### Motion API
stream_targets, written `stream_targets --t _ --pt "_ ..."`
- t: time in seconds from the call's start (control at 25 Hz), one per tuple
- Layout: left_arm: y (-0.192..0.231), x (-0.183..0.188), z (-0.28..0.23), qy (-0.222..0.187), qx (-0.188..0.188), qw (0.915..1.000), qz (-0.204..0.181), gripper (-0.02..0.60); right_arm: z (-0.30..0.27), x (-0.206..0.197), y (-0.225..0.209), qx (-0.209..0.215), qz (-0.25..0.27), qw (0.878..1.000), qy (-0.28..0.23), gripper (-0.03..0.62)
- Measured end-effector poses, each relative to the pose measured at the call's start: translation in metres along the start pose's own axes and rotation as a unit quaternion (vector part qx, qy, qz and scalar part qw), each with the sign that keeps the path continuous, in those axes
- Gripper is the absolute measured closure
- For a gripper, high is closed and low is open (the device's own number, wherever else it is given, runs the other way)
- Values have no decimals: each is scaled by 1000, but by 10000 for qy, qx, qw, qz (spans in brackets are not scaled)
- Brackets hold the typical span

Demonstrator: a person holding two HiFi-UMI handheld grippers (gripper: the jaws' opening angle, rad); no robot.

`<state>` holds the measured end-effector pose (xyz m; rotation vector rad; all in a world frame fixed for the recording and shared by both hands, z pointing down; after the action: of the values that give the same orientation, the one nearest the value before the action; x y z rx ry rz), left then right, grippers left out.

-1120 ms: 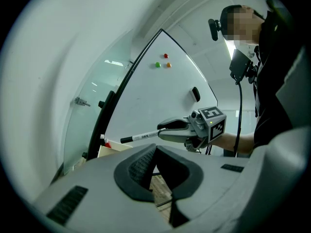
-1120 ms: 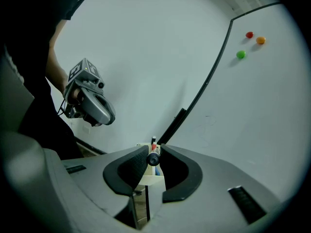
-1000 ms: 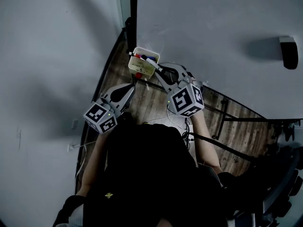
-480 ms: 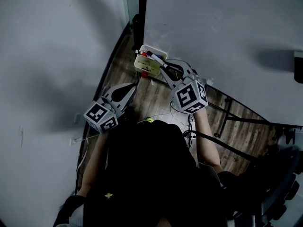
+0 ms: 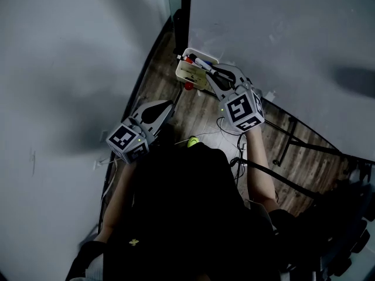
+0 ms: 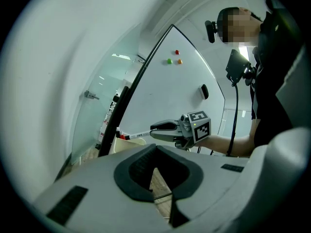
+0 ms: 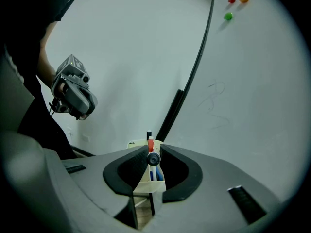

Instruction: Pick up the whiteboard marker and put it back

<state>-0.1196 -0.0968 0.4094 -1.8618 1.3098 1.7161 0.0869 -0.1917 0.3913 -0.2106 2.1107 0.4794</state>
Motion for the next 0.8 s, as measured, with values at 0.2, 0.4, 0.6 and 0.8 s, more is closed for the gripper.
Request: stream_targets --t 0.2,0.4,0.6,0.8 --pt "-1 3 5 79 108 9999 5 560 -6 -6 -6 46 -106 9999 -55 513" --pt "-2 -2 9 147 194 9997 45 560 -9 -12 -6 66 -207 9997 -108 513" --pt "-5 -7 7 237 126 9996 79 560 -11 -18 -8 40 -354 9993 -118 513" --pt "-5 -5 -1 252 18 9996 82 560 -11 -27 -10 0 -443 9990 -24 514"
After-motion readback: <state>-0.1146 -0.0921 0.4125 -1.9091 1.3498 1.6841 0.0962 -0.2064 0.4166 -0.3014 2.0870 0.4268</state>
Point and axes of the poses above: the fingertips, and each gripper's own axes: z backward along the fingers, y to its left, x out of its top, the point moved 8 cm from there along z, backward along the fingers, and after that the axes turned 13 degrees about x, right-handed, at the moved point
